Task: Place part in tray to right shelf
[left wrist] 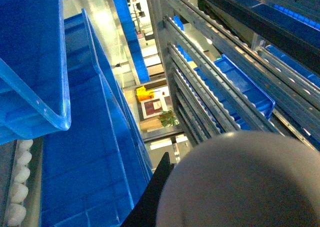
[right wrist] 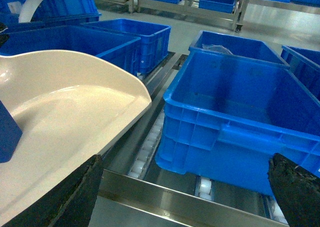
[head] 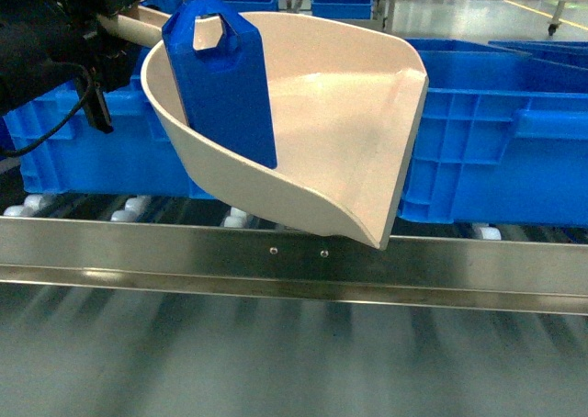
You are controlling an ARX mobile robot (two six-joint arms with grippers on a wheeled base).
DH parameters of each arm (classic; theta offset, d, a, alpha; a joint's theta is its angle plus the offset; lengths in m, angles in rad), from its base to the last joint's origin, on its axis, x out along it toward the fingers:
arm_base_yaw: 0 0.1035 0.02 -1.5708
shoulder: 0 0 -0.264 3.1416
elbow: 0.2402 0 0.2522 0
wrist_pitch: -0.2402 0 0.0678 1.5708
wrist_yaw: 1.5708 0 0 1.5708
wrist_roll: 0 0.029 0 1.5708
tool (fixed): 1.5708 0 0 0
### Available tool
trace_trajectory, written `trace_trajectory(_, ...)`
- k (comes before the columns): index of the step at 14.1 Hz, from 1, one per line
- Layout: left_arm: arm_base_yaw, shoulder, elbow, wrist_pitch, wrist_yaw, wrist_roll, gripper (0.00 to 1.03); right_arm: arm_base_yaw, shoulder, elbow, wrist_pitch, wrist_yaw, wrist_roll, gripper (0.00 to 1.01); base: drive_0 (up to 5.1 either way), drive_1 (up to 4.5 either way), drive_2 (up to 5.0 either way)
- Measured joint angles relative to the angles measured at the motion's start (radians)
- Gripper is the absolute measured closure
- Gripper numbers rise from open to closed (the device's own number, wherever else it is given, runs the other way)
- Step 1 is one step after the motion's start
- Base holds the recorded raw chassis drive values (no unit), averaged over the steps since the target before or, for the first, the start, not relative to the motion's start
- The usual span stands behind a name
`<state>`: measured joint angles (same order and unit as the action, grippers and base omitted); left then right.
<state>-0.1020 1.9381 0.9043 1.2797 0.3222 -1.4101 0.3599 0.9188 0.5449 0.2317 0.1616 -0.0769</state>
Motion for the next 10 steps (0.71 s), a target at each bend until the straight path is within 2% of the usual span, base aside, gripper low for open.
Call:
trace_trajectory(9, 0.0, 0.0, 0.0, -0.001, 0.0, 0.0, 0.91, 0.0, 0.0, 0.0, 0.0, 0.0, 0.0, 0.03, 0.0, 0.0, 0.0)
trace_trajectory(10, -0.003, -0.005, 0.0, -0.032, -0.013, 0.003, 0.91, 0.0, 0.0, 0.0, 0.0, 0.0, 0.0, 0.03, 0.0, 0.0, 0.0)
